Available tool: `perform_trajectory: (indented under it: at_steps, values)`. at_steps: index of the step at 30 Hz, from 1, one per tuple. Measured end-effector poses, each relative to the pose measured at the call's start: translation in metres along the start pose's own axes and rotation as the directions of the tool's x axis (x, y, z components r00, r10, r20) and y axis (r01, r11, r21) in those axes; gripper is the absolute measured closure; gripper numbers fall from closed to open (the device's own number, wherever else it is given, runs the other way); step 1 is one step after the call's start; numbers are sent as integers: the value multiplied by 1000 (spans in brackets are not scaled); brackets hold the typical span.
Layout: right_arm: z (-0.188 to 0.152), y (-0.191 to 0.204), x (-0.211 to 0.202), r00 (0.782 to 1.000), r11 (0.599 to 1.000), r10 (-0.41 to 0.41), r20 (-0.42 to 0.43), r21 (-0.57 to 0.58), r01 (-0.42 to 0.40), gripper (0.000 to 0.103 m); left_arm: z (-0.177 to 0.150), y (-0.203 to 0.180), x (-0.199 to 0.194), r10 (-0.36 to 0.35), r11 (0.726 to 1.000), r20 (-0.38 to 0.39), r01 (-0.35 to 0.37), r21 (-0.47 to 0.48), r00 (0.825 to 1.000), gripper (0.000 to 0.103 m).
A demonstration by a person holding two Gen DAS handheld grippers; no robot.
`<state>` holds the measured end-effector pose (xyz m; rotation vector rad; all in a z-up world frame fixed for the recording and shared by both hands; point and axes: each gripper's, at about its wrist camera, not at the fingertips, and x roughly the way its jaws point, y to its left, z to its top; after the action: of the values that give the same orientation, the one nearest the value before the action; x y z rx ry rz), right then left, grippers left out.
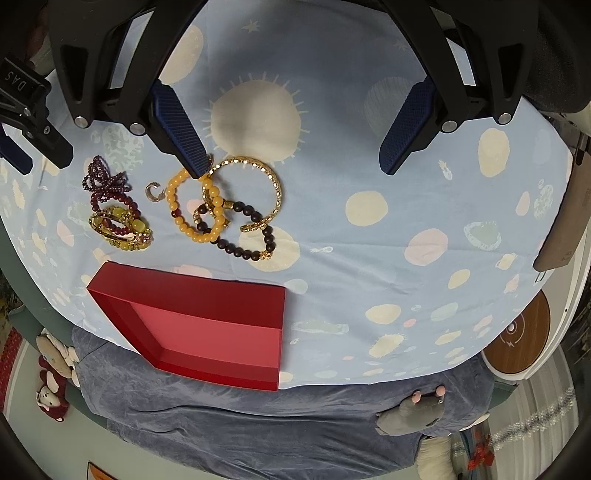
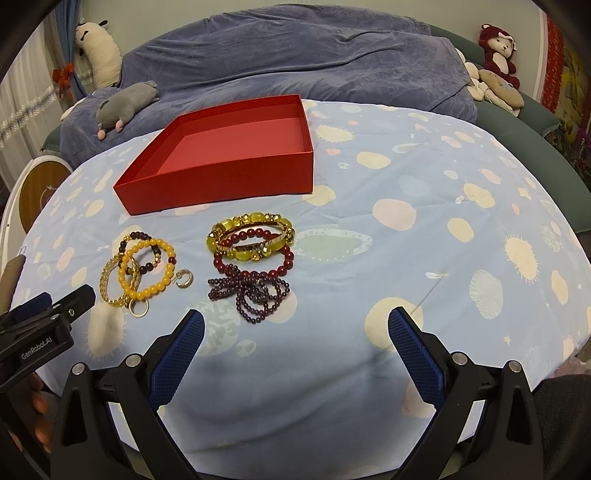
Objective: Organize jewelry
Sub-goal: 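Lower the left tool onto the yellow bead bracelet and close it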
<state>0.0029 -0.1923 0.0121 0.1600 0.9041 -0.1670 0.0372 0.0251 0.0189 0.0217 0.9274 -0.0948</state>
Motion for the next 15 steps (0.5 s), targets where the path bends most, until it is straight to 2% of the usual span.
perform_trajectory:
  at_steps: [9, 15]
  values:
    - [27, -3, 10, 1000, 1000, 0, 17, 15, 0, 12, 23, -20, 15, -42, 999, -16, 42, 29, 999, 14]
    - [22, -8, 14, 1000, 1000, -8, -3, 21, 8, 12, 28, -33, 33, -72, 996, -59, 75, 56, 996, 35]
